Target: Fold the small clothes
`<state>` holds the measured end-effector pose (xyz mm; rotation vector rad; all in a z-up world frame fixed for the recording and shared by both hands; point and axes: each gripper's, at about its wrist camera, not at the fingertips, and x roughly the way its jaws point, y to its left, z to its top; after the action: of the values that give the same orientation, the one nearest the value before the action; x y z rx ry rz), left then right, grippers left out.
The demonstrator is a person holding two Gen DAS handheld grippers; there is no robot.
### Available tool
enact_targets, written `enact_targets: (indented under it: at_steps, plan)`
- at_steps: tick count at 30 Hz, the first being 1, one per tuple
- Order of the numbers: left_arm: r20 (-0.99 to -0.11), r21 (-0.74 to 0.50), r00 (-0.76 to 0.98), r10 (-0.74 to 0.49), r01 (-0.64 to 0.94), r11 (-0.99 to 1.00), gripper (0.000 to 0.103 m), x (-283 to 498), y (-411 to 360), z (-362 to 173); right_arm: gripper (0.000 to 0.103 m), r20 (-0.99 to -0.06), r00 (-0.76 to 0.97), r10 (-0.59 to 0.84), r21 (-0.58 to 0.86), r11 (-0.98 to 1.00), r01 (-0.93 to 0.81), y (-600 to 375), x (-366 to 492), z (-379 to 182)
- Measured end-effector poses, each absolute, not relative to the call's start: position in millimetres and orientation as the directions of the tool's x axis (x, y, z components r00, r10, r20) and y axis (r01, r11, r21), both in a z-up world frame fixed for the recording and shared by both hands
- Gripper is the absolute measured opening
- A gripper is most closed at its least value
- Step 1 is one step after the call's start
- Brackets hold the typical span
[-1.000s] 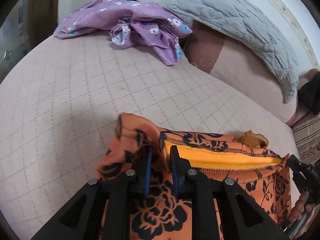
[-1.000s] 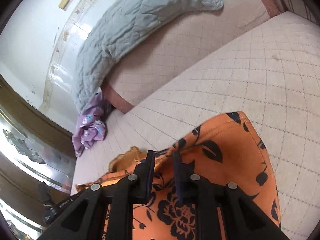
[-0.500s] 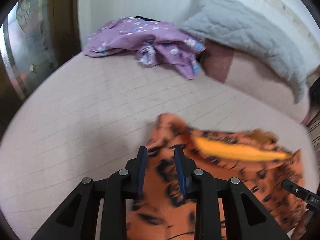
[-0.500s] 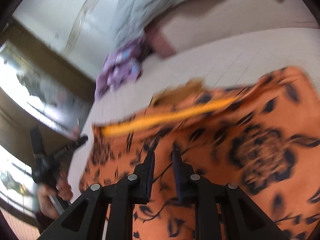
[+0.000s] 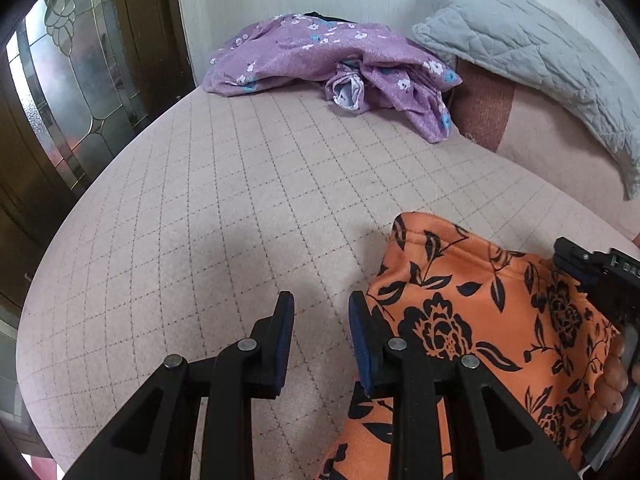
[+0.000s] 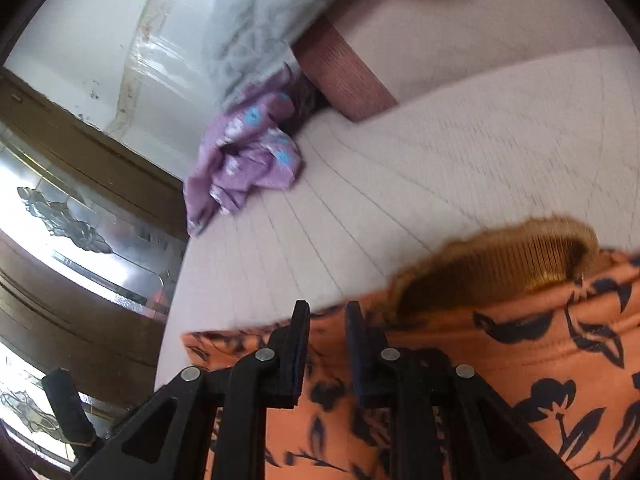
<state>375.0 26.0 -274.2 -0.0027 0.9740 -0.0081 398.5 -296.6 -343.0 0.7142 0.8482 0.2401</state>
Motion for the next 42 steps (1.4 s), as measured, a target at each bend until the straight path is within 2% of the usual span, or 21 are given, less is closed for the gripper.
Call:
enact_targets:
  at_steps: [2,5,7,8,9,13,17,20,22,29,35,37,39,42]
  plan:
    - [-0.825,-0.018,0.565,-0.03,0.027,0.999,0.028,374.3,21.8,-271.5,0.02,-0.589,0.669,0.452,0.64,0.767,0.044,-294.8,377.8,-326.8]
    - [-0.823,-0.017,0.566,-0.058,0.077,0.997,0.029,363.7,7.9,-267.8,0.02,-0.621,0.661,0.421,0.589,0.808,0.038,-299.8,339.5,-313.0]
    - [-0.828,-0.003,0.557,-0.069,0.118,0.993,0.041,353.3,-3.4,-268.1,0.02,-0.648,0.66,0.381,0.545,0.837,0.053,-311.5,303.2,-303.7]
    - [-0.828,0.006,0.556,-0.066,0.127,0.992,0.058,348.4,-7.2,-269.1,0.02,-0.659,0.66,0.36,0.53,0.845,0.069,-318.1,285.8,-299.9]
    - [-0.825,0.023,0.562,-0.058,0.135,0.991,0.067,341.2,-11.7,-270.2,0.02,-0.677,0.661,0.325,0.512,0.852,0.106,-330.3,260.8,-296.8]
    - [-0.829,0.096,0.559,-0.015,0.168,0.981,0.067,316.7,-21.5,-281.8,0.022,-0.732,0.646,0.217,0.468,0.849,0.246,-376.2,195.1,-302.2]
    - [-0.849,0.129,0.527,0.033,0.146,0.981,0.067,308.1,-13.9,-299.6,0.022,-0.768,0.62,0.163,0.483,0.783,0.392,-419.1,157.1,-325.1]
    - [-0.872,0.128,0.488,0.037,0.155,0.98,0.07,304.3,-9.2,-318.2,0.021,-0.83,0.534,0.161,0.463,0.735,0.496,-443.0,147.2,-354.6]
    - [-0.87,0.128,0.492,0.035,0.157,0.979,0.07,303.0,-8.9,-315.4,0.021,-0.812,0.551,0.19,0.505,0.703,0.501,-450.6,146.3,-356.5]
    - [-0.811,0.078,0.585,-0.012,0.129,0.989,0.069,306.9,-10.1,-290.1,0.022,-0.741,0.659,0.13,0.523,0.727,0.444,-467.0,184.7,-322.6]
    - [-0.861,0.089,0.508,0.024,0.104,0.991,0.07,327.4,-10.9,-308.1,0.022,-0.719,0.692,0.065,0.532,0.691,0.489,-485.1,256.5,-329.9]
    - [-0.869,0.076,0.495,0.011,0.112,0.991,0.074,328.6,-7.2,-313.5,0.023,-0.741,0.669,0.064,0.533,0.663,0.526,-494.4,281.4,-347.1]
    - [-0.868,0.075,0.496,0.007,0.117,0.99,0.082,329.1,-4.2,-314.4,0.021,-0.761,0.644,0.083,0.538,0.634,0.555,-499.4,297.5,-366.3]
    - [-0.864,0.058,0.504,-0.009,0.118,0.991,0.084,329.8,4.3,-312.2,0.023,-0.768,0.64,0.022,0.494,0.656,0.571,-490.4,305.9,-355.2]
